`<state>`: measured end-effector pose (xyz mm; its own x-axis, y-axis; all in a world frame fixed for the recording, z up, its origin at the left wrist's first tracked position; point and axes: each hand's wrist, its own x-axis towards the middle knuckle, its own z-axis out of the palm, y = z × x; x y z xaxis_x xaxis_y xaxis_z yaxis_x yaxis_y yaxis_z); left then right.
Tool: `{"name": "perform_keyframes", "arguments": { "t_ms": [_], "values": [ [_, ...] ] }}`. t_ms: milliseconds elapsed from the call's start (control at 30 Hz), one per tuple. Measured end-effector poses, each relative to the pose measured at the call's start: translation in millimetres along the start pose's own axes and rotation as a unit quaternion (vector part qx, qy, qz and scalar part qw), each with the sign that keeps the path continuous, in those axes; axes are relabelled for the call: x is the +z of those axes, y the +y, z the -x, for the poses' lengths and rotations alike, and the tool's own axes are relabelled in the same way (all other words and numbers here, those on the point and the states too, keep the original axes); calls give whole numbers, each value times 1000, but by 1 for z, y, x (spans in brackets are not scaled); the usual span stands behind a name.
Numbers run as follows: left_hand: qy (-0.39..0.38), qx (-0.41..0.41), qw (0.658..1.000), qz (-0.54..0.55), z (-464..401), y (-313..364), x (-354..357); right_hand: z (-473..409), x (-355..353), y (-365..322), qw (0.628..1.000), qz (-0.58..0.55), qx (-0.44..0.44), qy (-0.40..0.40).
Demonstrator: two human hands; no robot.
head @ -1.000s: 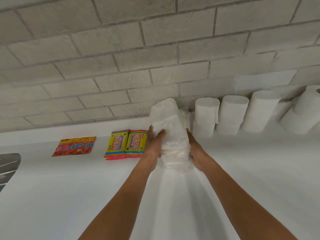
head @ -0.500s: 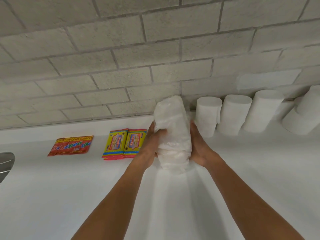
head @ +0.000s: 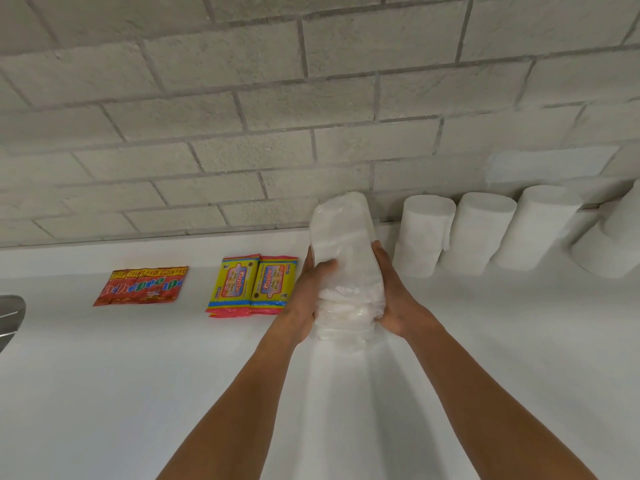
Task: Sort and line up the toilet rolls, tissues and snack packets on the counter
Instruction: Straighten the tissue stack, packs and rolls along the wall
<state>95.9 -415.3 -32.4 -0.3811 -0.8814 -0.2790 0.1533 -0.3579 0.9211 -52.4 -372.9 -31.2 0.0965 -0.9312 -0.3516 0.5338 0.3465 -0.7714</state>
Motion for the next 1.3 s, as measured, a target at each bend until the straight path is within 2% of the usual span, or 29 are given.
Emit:
{"name": "perform_keyframes", "arguments": {
  "t_ms": [400,567,667,800,900,1067,1200,1300],
  "values": [
    [-16,8,1000,-20,-4,-3,-3,7,5,-5,1000,15,0,18],
    [45,-15,998,-45,3,1,-8,8,2,-3,998,45,8,39],
    [69,-4,992,-104,7,4,-17,9,2,-3,991,98,5,90],
    [136,31,975,-175,11,6,-39,15,-1,-12,961,165,36,220],
    [170,98,946,-259,19,12,-56,31,8,-28,928,243,-38,279],
    [176,173,854,-457,26,18,-108,65,67,-40,851,309,-265,333],
    [168,120,829,-520,28,22,-152,61,133,-21,818,361,-361,264],
    [157,78,828,-533,27,22,-189,30,169,13,824,415,-330,202]
  ]
}}
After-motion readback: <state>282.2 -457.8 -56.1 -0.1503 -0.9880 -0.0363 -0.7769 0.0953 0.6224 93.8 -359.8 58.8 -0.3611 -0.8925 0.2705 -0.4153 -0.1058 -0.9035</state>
